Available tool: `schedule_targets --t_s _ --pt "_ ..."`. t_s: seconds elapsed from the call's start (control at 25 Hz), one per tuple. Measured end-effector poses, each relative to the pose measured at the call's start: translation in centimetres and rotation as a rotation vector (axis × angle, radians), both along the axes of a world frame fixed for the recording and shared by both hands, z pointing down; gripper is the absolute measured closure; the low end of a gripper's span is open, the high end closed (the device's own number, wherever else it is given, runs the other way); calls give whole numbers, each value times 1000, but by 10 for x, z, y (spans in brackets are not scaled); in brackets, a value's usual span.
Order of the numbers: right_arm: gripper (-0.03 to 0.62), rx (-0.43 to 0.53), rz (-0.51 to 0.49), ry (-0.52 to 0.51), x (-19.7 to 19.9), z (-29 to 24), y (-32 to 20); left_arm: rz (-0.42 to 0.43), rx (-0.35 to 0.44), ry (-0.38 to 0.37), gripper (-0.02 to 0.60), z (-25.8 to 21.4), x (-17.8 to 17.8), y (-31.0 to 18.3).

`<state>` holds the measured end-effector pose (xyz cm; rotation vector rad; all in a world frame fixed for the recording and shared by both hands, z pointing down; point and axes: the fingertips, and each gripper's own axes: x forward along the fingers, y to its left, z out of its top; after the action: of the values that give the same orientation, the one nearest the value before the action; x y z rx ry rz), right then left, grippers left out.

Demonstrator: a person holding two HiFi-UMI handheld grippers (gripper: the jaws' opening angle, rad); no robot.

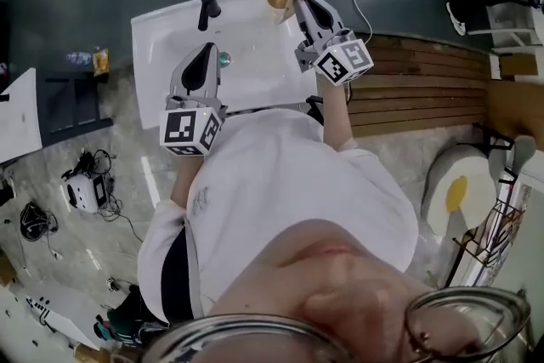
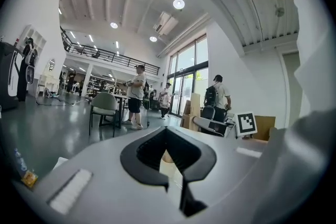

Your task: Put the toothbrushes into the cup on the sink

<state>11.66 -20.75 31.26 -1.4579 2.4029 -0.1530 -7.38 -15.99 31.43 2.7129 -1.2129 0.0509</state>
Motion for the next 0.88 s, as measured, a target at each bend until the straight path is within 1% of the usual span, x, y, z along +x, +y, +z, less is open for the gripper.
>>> schedule_targets --t_s 0.12,0.2,0.28,0.32,0.44,0.72,0.88 --pt "576 17 6 -18 11 -7 -1 11 3 -6 575 -3 14 -2" --pt "576 30 11 -18 28 -16 3 18 8 -8 577 -8 35 3" --pt "576 38 37 -9 47 -22 7 40 9 -5 575 -8 54 4" --pt "577 41 53 -7 51 -22 7 50 7 -4 575 -7 57 2" --pt "576 52 76 -13 45 -21 -3 48 3 -4 575 -3 47 -7" --pt "576 61 73 -38 32 -18 -27 0 8 -9 577 -4 24 -21" --pt "576 62 84 -37 38 -19 -37 -11 3 -18 575 -7 23 -26"
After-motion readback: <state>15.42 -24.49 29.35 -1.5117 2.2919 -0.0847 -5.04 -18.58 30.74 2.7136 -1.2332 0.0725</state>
